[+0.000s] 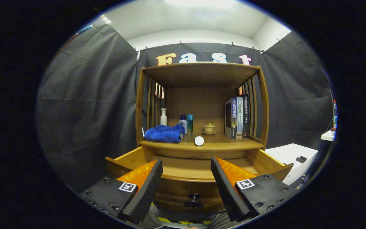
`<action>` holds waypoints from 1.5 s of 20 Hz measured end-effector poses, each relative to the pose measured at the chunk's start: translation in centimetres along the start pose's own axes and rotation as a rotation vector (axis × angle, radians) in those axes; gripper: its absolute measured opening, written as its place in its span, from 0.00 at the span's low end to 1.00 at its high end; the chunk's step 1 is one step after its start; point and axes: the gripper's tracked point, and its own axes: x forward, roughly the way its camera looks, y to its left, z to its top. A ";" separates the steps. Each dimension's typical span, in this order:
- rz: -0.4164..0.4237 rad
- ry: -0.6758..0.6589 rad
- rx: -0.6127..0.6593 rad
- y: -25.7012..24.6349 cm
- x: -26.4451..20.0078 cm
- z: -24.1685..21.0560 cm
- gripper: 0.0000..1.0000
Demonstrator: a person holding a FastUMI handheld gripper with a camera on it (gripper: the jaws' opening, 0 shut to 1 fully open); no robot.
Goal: Pull open the drawer, take out the items inside it, and place them on the countertop above the cabinet.
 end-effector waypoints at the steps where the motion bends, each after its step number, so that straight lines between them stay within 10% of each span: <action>1: 0.001 0.016 -0.002 0.1 0.2 -0.8 0.99; 30: -0.180 0.153 0.011 -2.7 3.3 -8.1 0.98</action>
